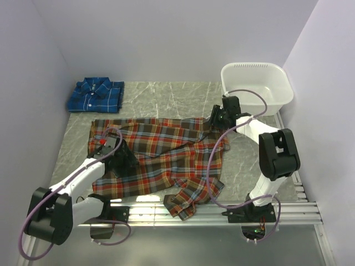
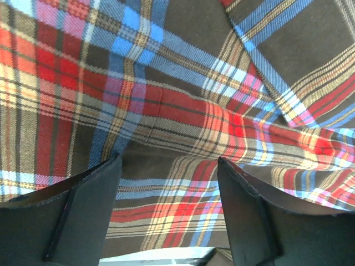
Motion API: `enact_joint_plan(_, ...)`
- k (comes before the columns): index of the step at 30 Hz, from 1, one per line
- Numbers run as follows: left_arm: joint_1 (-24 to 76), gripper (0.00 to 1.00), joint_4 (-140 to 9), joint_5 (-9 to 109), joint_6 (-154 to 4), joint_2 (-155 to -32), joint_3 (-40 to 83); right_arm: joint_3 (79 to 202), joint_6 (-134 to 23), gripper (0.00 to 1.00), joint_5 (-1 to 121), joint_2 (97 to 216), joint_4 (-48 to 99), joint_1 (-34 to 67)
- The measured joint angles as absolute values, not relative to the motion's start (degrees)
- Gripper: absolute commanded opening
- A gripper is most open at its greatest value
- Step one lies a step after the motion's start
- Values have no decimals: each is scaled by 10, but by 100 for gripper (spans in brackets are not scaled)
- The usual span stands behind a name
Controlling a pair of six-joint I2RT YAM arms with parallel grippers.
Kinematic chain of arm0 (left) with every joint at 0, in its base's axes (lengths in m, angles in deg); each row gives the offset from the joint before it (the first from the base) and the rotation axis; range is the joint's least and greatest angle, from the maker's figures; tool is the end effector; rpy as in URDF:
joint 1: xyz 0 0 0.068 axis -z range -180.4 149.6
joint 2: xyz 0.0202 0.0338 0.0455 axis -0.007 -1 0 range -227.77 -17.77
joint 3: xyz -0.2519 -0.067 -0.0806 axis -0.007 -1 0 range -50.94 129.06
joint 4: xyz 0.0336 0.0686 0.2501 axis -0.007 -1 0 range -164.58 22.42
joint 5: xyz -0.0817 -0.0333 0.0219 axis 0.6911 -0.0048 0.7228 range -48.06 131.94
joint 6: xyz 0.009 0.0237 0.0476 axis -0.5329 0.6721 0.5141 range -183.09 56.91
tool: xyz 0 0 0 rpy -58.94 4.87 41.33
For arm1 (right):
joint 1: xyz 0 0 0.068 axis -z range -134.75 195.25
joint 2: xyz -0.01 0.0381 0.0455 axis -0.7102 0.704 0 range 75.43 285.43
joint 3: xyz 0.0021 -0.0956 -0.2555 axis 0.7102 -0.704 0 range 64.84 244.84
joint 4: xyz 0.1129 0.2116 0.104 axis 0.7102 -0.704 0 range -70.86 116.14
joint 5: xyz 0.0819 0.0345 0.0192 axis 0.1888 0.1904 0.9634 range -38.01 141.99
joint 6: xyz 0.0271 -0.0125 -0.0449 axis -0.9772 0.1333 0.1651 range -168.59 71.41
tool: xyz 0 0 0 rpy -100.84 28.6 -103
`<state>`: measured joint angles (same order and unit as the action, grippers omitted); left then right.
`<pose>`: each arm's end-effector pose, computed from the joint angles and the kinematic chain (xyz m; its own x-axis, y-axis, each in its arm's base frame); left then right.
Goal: Fold and stack the long sleeve shirts
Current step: Fold the shirt
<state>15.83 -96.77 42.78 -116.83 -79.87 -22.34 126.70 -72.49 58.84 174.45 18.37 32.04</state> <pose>0.1766 -0.0519 0.1641 -0.7353 -0.6256 -0.2607 -0.5188 0.7670 -0.3775 0.3595 0.0887 0.1969 -0.7538 0.2361 -0.6132 -0.0042 0.9314 0.3639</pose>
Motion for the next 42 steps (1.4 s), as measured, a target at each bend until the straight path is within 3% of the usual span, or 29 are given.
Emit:
enact_joint_plan(2, 159, 76, -961, 431, -1170, -811, -222, 1271, -725, 49, 589, 1759, 179, 322)
enact_joint_plan(9, 159, 76, -937, 445, -1170, -832, -218, 1297, -716, 18, 589, 1793, 177, 323)
enact_joint_plan(15, 159, 75, -912, 464, -1173, -841, -219, 1327, -714, 7, 587, 1805, 175, 324)
enact_joint_plan(26, 159, 74, -880, 482, -1196, -814, -246, 1371, -719, 7, 529, 1808, 181, 333)
enact_joint_plan(32, 159, 74, -879, 482, -1201, -810, -250, 1397, -721, 17, 509, 1824, 196, 336)
enact_joint_plan(40, 160, 74, -889, 479, -1214, -803, -251, 1418, -721, 19, 464, 1859, 204, 337)
enact_joint_plan(42, 161, 75, -894, 477, -1215, -800, -251, 1418, -721, 25, 463, 1860, 204, 337)
